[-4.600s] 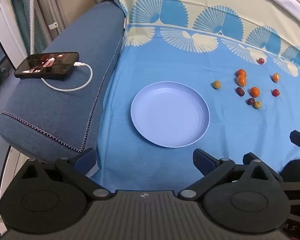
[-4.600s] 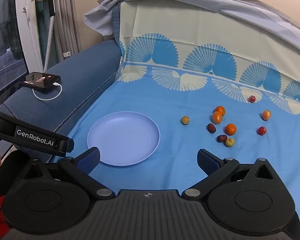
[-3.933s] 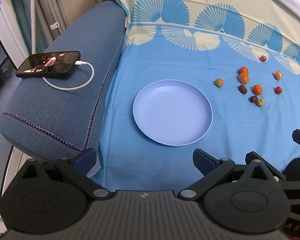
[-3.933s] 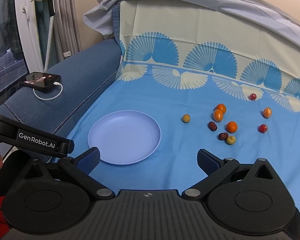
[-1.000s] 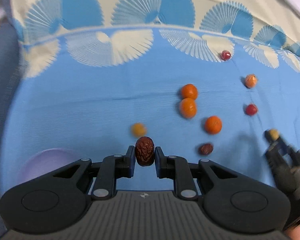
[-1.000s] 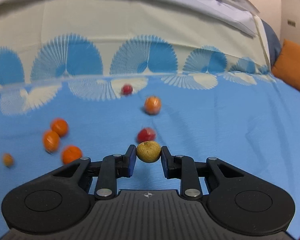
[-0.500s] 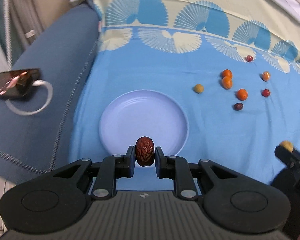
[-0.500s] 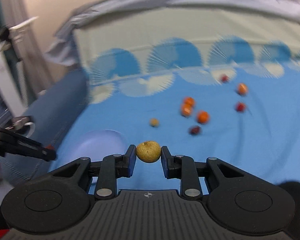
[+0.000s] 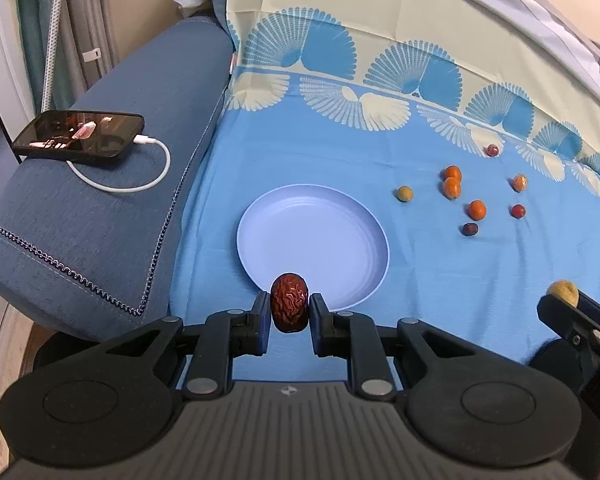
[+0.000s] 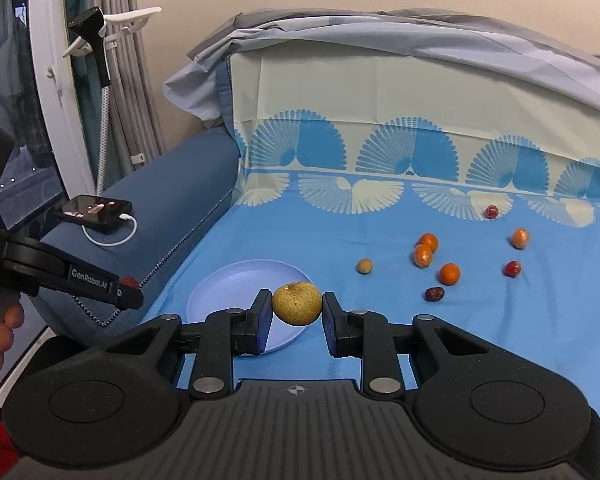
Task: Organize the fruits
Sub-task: 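Carry the date and pear to the plate and open both grippers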
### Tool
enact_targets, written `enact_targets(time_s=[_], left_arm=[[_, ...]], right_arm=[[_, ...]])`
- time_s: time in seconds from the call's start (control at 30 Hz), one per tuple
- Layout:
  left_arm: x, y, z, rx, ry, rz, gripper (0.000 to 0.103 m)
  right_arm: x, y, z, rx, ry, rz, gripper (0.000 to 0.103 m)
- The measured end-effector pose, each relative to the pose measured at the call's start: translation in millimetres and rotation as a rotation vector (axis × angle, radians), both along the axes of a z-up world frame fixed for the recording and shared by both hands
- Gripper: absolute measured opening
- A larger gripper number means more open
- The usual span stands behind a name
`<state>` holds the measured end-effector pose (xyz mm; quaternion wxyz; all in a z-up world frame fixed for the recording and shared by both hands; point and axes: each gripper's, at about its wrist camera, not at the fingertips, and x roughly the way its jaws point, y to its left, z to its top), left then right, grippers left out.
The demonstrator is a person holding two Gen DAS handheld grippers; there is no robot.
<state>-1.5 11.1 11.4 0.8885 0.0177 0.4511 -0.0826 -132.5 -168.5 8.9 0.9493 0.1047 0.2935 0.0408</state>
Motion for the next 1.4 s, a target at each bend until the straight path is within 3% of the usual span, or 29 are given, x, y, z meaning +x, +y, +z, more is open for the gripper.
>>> enact_targets(time_s=[0.73,1.4], left_arm=[[31,-3,-9,0.041,0.003,0.012,0.022],[100,-8,-43,0.070,0.077,-0.020,0.022]], right_arm=[[31,2,-29,0.044,0.092,0.029,0.028],[112,24,-62,0.032,0.171,0.113,0.028]])
